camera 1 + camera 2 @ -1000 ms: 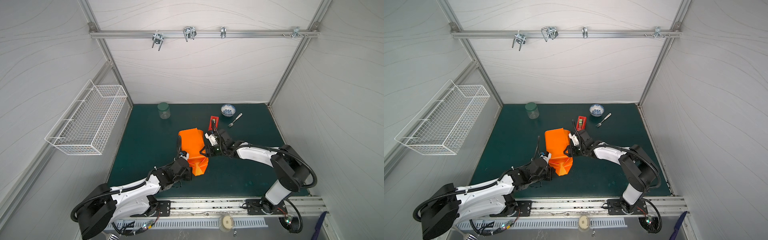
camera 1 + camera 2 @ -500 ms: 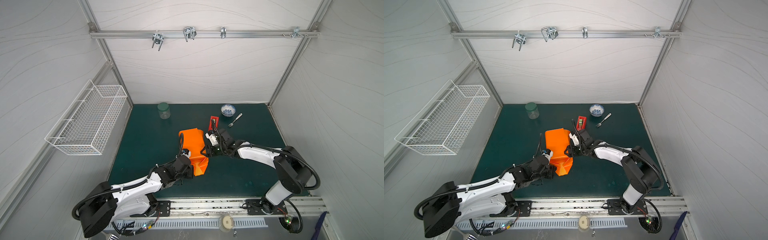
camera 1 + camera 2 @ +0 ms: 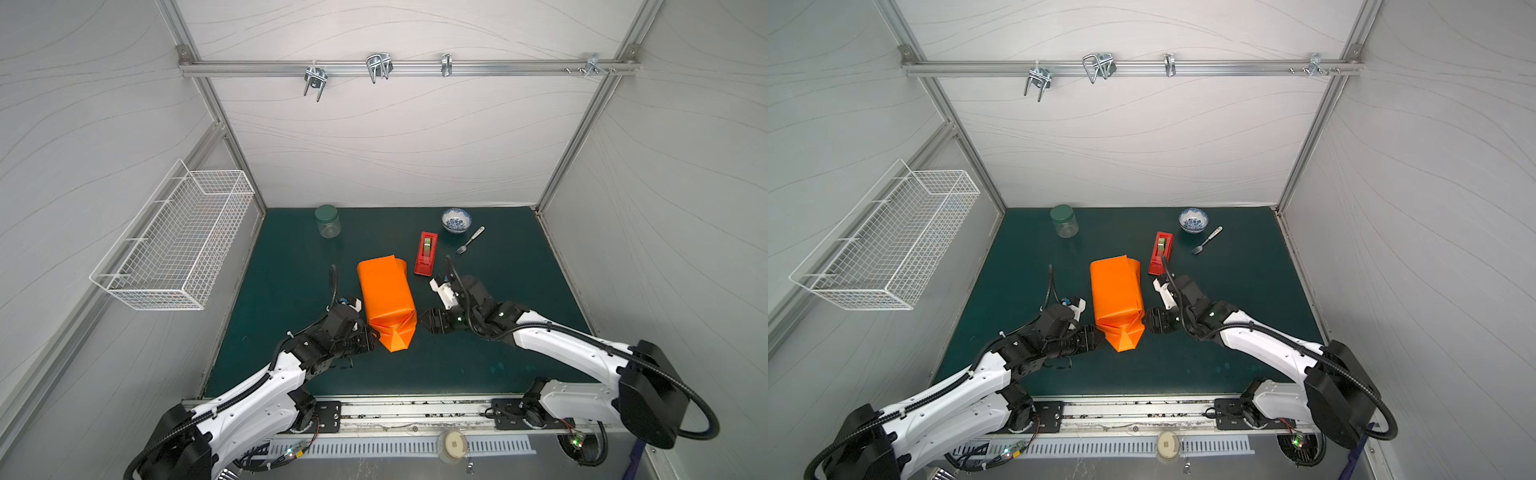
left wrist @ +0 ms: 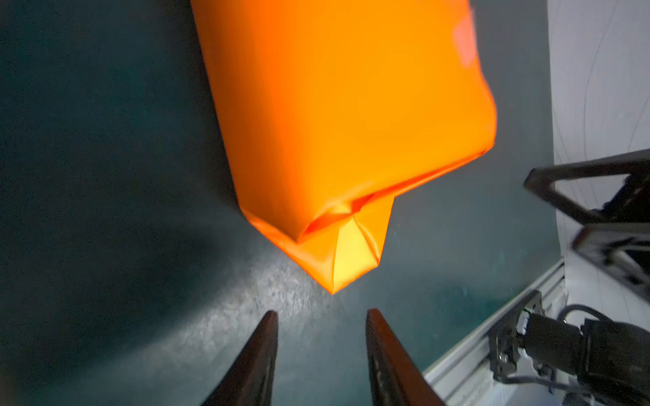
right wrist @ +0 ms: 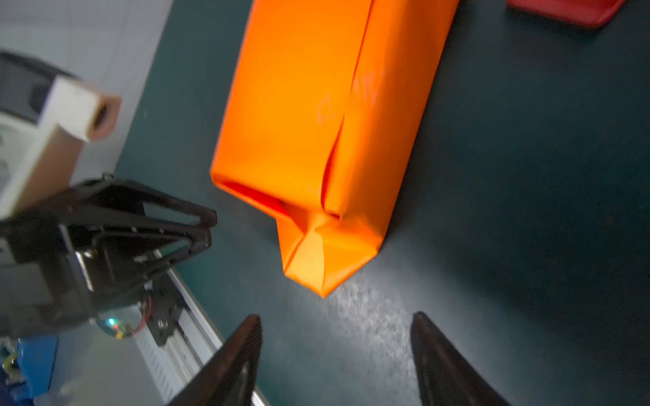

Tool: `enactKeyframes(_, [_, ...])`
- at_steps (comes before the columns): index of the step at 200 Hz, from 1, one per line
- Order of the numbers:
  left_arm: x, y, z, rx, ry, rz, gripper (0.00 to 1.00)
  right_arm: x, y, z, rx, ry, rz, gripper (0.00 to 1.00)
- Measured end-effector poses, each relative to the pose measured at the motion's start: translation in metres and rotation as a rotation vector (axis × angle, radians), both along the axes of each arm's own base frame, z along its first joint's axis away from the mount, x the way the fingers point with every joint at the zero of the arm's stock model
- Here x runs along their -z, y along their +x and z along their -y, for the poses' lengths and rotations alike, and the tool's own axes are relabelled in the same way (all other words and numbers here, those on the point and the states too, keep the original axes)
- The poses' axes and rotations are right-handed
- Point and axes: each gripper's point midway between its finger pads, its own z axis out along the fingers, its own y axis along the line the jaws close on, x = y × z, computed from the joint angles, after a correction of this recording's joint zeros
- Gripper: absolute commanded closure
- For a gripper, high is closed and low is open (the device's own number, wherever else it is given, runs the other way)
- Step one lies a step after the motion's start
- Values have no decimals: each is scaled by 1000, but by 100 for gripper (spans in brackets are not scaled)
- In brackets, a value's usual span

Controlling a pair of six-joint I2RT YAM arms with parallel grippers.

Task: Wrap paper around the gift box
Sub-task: 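Open the right gripper and draw it back from the box while the left repositions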

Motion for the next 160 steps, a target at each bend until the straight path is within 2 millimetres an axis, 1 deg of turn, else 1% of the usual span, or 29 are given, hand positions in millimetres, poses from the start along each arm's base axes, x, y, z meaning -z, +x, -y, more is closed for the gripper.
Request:
enactKeyframes(12, [4,-5,1,9,-8,-28,56,24,-21,-2,-26,-39,-68,48])
enactKeyframes(26, [2,-6,4,16,-25,-30,56,44,-35,-7,-39,-79,-124,52])
enactKeyframes(37, [2,-6,5,19,-31,-31,57,53,-37,-13,-33,-82,-151,54])
enactKeyframes(49, [2,-6,6,21,-32,-35,57,59,-36,-19,-12,-73,-173,55])
enactKeyframes(64, [3,-7,7,27,-37,-43,62,66,-33,-24,4,-64,-188,57])
enactKeyframes(85, [7,-8,11,47,-28,-51,64,63,-28,-31,17,-40,-183,57])
enactKeyframes(101, [14,-16,16,91,30,-47,65,63,-26,-30,23,-42,-173,55])
enactKeyframes(119, [14,-21,23,151,112,-22,76,58,-22,-28,36,-34,-163,55])
enactKeyframes(139, [8,-15,31,185,175,18,79,51,-12,-24,58,-15,-149,55])
enactKeyframes(160, [7,-10,36,205,218,36,79,45,-4,-18,77,-5,-135,55])
